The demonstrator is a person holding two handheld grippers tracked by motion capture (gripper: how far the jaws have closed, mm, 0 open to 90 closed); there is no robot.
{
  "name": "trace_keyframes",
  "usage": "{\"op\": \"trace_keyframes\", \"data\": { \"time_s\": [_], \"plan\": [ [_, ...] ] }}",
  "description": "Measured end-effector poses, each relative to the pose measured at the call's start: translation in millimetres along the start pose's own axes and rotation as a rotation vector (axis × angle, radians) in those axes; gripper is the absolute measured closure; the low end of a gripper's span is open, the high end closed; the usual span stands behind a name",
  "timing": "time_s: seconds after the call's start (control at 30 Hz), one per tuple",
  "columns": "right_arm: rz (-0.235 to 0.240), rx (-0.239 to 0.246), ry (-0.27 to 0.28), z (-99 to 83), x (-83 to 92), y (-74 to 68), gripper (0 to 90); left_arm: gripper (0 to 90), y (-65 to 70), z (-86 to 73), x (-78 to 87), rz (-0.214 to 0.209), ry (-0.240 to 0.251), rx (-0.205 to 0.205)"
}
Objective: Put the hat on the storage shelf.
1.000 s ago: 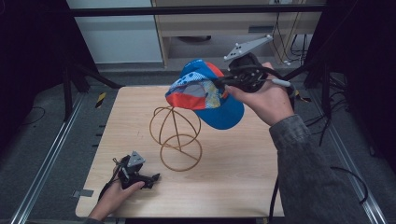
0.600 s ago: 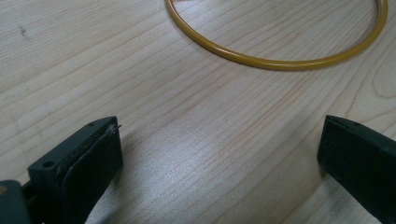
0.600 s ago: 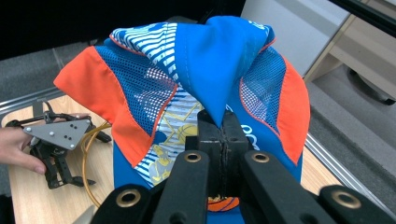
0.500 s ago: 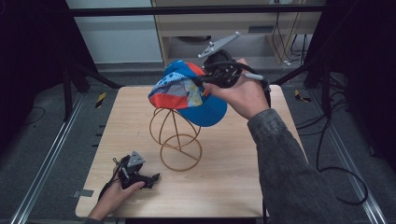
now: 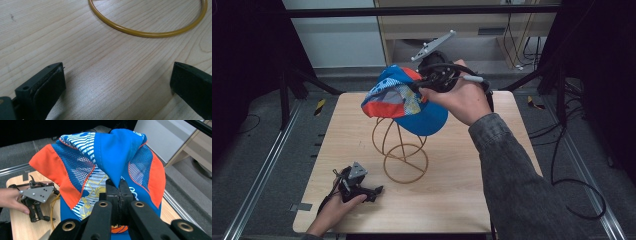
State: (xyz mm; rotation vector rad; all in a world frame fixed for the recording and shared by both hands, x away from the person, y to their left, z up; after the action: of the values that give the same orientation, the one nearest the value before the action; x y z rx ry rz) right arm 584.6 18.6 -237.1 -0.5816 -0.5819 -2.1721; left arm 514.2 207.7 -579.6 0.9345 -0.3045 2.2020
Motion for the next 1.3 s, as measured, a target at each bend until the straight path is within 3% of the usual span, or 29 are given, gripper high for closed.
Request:
{"op": "trace_keyframes", "data": {
  "time_s": [0.5, 0.73, 1.3],
  "plan": [
    [0.053, 0.047, -0.06, 5.1, -33.3, -26.1, 90.0, 0.0, 0.2, 0.1, 0.0, 0.0, 0.0, 0.0],
    [0.082, 0.056, -0.096, -2.5, -55.8, -38.1, 90.0, 0.0, 0.2, 0.1, 0.0, 0.001, 0.0, 0.001],
    [0.121, 0.081, -0.126, -8.8, -76.4, -56.0, 90.0, 0.0, 0.3, 0.2, -0.1, -0.001, 0.001, 0.001]
  ]
}}
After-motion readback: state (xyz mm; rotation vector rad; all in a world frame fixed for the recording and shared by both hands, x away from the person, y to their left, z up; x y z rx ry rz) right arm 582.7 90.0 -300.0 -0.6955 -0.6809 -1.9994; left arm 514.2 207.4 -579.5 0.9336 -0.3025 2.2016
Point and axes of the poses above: each handheld gripper's, and its own axes: x roughly backward along the jaws, z roughly out of its top, y roughly to its right, the point moved 10 cm from there along -x, roughly forward along the jaws, and after that the axes turned 6 degrees about -z, right-handed, at the moved point
